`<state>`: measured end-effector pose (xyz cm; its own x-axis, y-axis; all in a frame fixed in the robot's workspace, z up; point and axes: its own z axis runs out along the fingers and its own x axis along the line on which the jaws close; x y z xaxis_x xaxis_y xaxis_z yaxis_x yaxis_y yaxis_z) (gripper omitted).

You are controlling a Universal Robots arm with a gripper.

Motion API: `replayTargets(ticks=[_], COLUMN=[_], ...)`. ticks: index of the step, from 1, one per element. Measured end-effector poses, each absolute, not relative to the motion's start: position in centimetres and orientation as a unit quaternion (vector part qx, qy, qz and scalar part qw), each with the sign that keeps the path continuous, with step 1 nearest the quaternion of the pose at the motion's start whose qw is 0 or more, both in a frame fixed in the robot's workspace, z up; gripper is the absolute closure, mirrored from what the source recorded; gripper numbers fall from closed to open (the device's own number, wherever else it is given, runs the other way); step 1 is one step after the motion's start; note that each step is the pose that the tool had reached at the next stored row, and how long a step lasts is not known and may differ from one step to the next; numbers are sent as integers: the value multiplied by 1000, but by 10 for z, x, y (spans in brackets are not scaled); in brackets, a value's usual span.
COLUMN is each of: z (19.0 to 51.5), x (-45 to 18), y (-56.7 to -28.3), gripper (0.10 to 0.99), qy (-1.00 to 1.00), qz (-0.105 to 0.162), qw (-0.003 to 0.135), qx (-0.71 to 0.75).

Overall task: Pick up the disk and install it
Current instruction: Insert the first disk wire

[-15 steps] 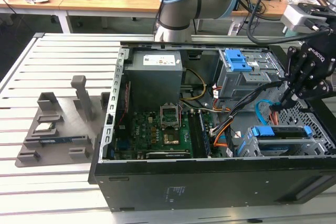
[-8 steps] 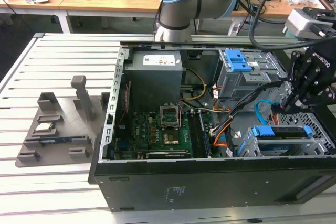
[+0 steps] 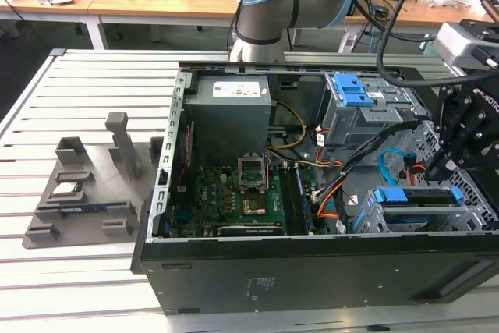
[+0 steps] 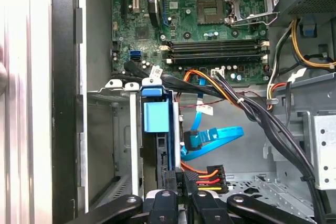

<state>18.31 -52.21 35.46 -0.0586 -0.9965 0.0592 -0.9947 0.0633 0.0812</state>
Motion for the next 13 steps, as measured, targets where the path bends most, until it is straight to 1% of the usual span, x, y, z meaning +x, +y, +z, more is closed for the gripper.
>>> replayTargets(ticks=[9,13], z=[353,346], x=[183,184], y=[-534,-535], gripper=[918,918], qy=[-727,-727], qz=[-9,-9], qw=[49,49], qx=[684,684])
